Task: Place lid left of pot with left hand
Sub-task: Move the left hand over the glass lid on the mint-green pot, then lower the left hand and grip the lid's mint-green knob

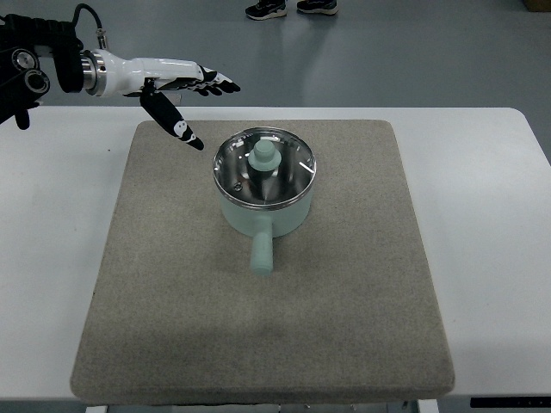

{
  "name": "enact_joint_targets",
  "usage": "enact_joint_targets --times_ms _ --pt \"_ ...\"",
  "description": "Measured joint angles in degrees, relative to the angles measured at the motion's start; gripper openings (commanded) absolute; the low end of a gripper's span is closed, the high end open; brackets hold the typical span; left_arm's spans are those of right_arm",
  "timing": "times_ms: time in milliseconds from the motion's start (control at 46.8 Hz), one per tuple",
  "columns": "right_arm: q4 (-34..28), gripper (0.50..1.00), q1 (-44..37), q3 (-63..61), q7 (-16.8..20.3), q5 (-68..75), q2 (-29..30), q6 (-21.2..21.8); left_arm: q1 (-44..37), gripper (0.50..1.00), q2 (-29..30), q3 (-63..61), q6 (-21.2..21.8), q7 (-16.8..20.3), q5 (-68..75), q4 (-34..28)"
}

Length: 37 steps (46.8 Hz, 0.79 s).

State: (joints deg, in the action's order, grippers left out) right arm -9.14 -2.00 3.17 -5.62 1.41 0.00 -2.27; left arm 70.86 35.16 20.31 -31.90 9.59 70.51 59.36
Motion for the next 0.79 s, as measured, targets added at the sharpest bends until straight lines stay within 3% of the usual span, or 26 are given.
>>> enact_joint_targets --times_ms 278,663,791 --pt "0.0 0.924 0.0 0.0 0.0 0.0 0.0 0.0 7.4 0.992 -0.5 -4.5 -0.2 0.0 6.1 8.1" --pt "0.0 0.924 0.0 0.0 0.0 0.0 0.0 0.0 11.6 0.971 -8.6 -9.6 -0.1 -0.3 16.5 6.6" --pt "0.0 0.924 0.0 0.0 0.0 0.0 0.0 0.0 11.6 0.943 -11.1 -9.7 -0.1 -0.3 20.6 5.6"
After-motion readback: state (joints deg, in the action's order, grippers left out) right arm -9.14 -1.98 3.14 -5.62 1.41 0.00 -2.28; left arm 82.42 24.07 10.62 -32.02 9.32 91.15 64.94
